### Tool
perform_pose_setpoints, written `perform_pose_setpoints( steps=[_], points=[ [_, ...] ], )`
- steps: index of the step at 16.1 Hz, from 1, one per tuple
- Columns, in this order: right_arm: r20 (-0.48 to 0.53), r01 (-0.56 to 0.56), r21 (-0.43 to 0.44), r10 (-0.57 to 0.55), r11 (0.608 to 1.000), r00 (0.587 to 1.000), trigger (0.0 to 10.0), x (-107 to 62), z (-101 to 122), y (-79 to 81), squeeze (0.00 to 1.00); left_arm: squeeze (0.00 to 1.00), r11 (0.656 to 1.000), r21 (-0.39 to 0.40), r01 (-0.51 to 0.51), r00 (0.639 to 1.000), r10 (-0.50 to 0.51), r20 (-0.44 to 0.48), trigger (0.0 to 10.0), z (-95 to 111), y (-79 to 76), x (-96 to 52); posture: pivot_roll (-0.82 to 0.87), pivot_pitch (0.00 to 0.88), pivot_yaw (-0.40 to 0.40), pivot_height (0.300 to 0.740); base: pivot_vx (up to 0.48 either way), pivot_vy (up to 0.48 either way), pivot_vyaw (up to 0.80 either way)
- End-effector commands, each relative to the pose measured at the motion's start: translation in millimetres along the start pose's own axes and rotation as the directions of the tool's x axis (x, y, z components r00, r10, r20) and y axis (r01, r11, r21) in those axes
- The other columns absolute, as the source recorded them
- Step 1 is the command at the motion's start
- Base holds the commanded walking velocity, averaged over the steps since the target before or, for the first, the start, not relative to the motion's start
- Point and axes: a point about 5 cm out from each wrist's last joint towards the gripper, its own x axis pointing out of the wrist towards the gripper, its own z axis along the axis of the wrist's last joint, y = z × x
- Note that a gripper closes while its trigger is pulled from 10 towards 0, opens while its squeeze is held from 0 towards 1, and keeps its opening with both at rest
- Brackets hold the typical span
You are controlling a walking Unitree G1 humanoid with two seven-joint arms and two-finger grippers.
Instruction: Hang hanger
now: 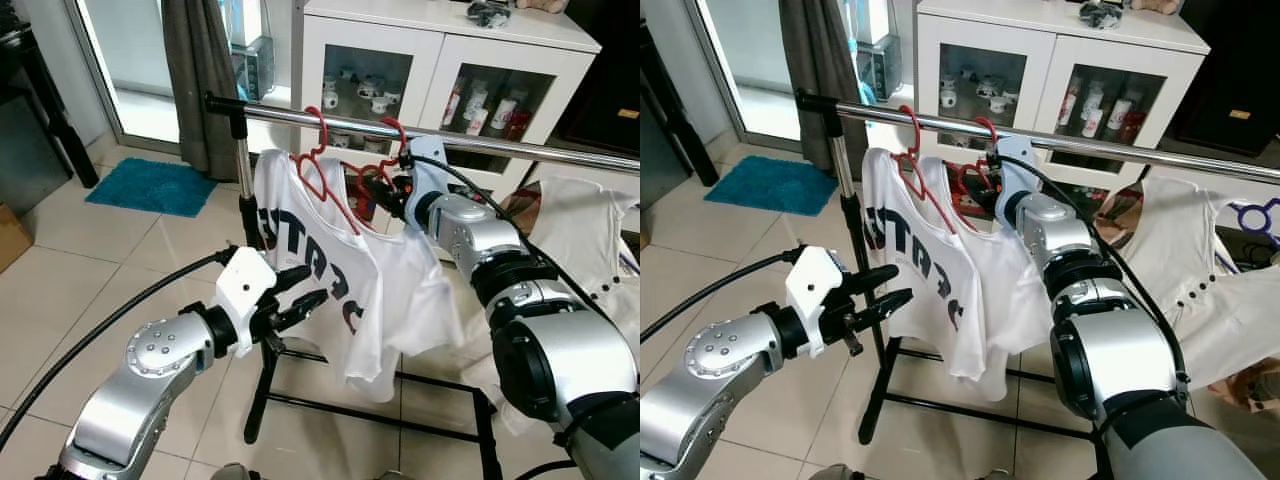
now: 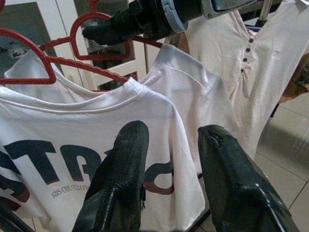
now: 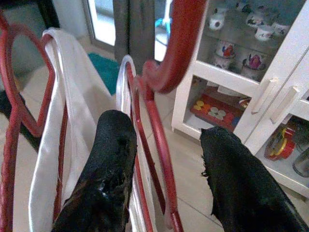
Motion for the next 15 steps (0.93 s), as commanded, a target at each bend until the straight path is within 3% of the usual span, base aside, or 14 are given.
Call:
perform_pose_setpoints(
  steps=[1,2,3,7,8,9,15],
  points=[
    [-0.002,0.009,-0.021,-0.009,1.000,1.000,10.0,-1.3,10.4,-4.5,1.00,0.00,1.000,0.013,0.011,1.000,-0.011,-0.005,10.0,1.5,-4.2,0.0,0.01,0.000,-0.063,0.710,0.000,0.000,0.00],
    [-0.009,0.009,-0.017,-0.009,1.000,1.000,10.0,-1.3,12.5,-4.9,0.87,0.00,1.000,0.014,0.014,1.000,-0.014,-0.007,10.0,1.3,-4.3,0.1,0.01,0.000,-0.063,0.710,0.000,0.000,0.00],
    [-0.018,0.004,-0.022,-0.004,1.000,1.000,10.0,-1.4,13.2,-4.9,0.00,0.00,1.000,0.015,0.014,1.000,-0.014,-0.008,10.0,1.2,-4.4,0.2,0.01,0.000,-0.064,0.710,0.000,0.000,0.00],
    [-0.074,-0.067,0.012,0.067,0.998,0.995,10.0,-1.6,13.5,-1.6,0.00,0.00,1.000,0.016,0.019,1.000,-0.019,-0.011,10.0,0.9,-4.3,0.2,0.01,0.000,-0.065,0.710,0.000,0.000,0.00],
    [-0.077,-0.063,0.025,0.065,0.998,0.995,3.7,-1.7,13.4,-2.3,0.00,0.00,1.000,0.016,0.022,1.000,-0.022,-0.013,10.0,0.7,-4.5,0.1,0.01,0.000,-0.065,0.710,0.000,0.000,0.00],
    [-0.070,-0.051,0.042,0.053,0.998,0.996,0.0,-1.8,14.6,-3.3,0.00,0.00,1.000,0.018,0.023,1.000,-0.023,-0.013,10.0,0.8,-4.7,-0.1,0.01,0.000,-0.065,0.710,0.000,0.000,0.00],
    [-0.067,-0.038,0.049,0.041,0.998,0.997,0.0,-2.5,16.3,-5.5,0.00,0.00,0.999,0.025,0.030,0.999,-0.030,-0.020,10.0,0.5,-2.6,-0.1,0.01,0.000,-0.056,0.710,0.000,0.000,0.00]
  ],
)
